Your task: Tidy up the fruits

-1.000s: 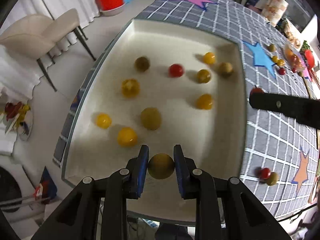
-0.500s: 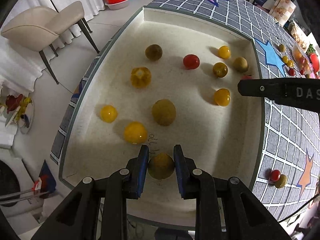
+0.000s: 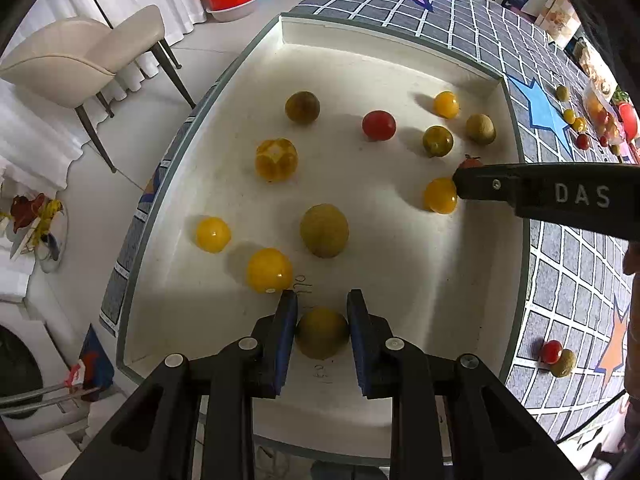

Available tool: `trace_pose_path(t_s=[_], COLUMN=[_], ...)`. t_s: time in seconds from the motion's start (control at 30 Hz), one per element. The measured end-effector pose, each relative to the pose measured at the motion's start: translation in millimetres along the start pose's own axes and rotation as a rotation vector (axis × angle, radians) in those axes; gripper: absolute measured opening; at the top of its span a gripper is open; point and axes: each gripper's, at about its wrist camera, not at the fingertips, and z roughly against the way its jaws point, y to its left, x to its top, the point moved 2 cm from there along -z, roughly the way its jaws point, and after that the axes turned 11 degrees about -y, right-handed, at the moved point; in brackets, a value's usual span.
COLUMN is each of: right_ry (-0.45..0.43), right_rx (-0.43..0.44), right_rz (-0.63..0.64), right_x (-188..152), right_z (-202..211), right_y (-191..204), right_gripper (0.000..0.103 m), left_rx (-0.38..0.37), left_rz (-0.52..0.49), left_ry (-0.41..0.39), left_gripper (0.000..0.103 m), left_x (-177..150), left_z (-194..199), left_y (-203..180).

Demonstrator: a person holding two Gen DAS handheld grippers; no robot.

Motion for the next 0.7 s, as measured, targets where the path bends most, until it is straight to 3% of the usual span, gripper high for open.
trace_pose_path(t_s=[0.23,0.3,0.37,0.4,0.43,0.57,0.7], right_ry=[0.002,-0.005,-0.018,-0.029,-0.037,-0.041,-0.039], right_rx=[0.018,0.025,0.023,0.024,0.023,0.009,-0.008], right_rz=[-0.007,-0.006,-0.005,-0.009,-0.013,-0.035,-0.058], right_x=[2.5,2.5,3.2,3.6,3.7,-0.9,-11.9], right_z=[0.9,7.0,15.3,20.6,25.6,38.4,55.5], right_y=[-1.3,0.4,1.4,1.7,1.6,-1.5,-3.9], right_gripper=[0.024,0.033,0.048,0.053,0.058,0.064,0.082], left_rx=[0.006,0.014,0.014,0.015,0.016,-0.004,0.023], left_rz=[-0.038,-0.045,-0.043,-0.037,-0.036,-0.055,-0.078], left_ry=[0.008,0.015,0.016,0.000,-0.025,-0.028,-0.019], left_gripper=[0.028,0.028,0.055,0.085,0.092,0.092,0.092], left_x=[-1.9,-1.9,-1.0,-0.5,0.7,2.4,2.9], left_z=[3.8,5.9,9.2,13.6,19.5,30.6,40.9], left_y=[-7.1,-8.3,-8.9,-8.6,-8.4,-10.7,-8.9])
